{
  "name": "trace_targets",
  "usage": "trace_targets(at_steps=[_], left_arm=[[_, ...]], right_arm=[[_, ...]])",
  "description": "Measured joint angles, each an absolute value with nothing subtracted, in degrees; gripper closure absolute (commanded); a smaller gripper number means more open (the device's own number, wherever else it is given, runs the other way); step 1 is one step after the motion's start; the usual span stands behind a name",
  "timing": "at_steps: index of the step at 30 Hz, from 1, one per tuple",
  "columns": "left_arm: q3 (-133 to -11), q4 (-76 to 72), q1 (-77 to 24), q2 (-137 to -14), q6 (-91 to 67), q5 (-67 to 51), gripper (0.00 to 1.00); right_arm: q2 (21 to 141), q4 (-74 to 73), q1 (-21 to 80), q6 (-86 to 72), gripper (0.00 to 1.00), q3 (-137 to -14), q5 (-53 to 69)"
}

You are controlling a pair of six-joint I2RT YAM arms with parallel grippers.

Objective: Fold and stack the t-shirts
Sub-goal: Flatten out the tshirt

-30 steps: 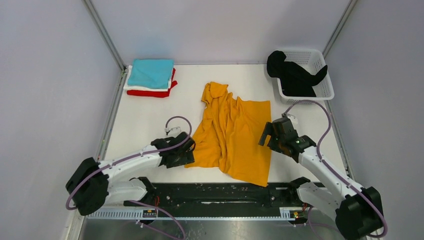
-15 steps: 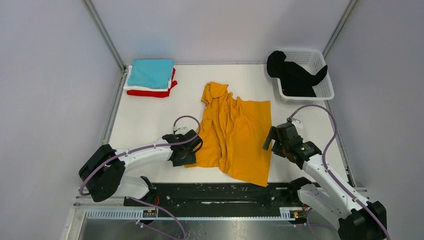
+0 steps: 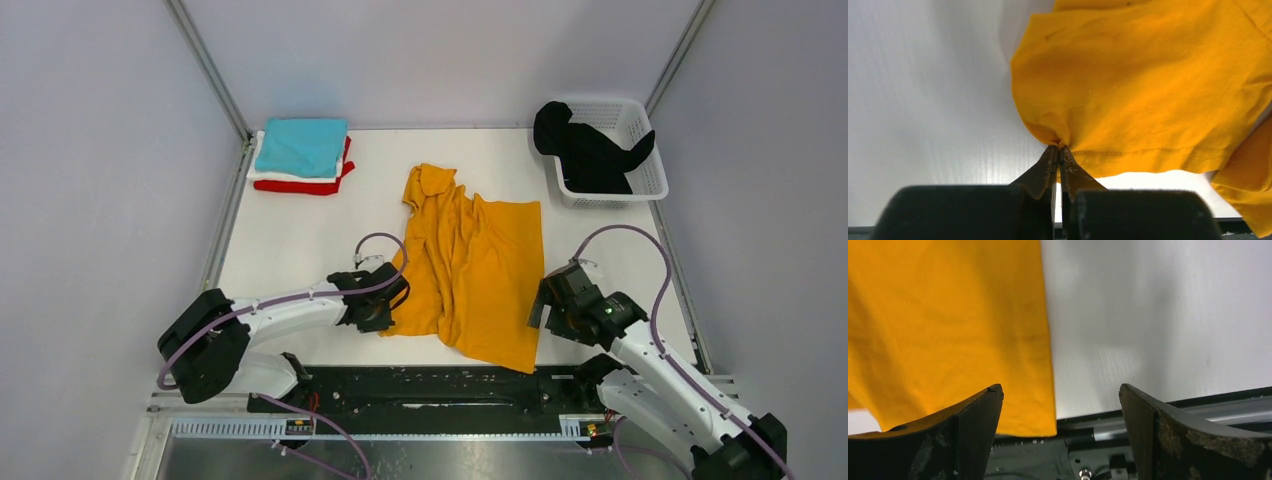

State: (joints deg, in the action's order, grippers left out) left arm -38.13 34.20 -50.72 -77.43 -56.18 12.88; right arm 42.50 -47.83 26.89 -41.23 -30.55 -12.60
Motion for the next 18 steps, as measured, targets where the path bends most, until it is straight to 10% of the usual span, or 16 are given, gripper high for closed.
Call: trace_targets(at_steps=[18], left_arm=[[-34.5,38.4,-50.9,-71.5,-57.0,14.0,1.00]], right_arm=[[60.4,-45.6,57.1,-56.6,0.35,-31.1,-7.3]])
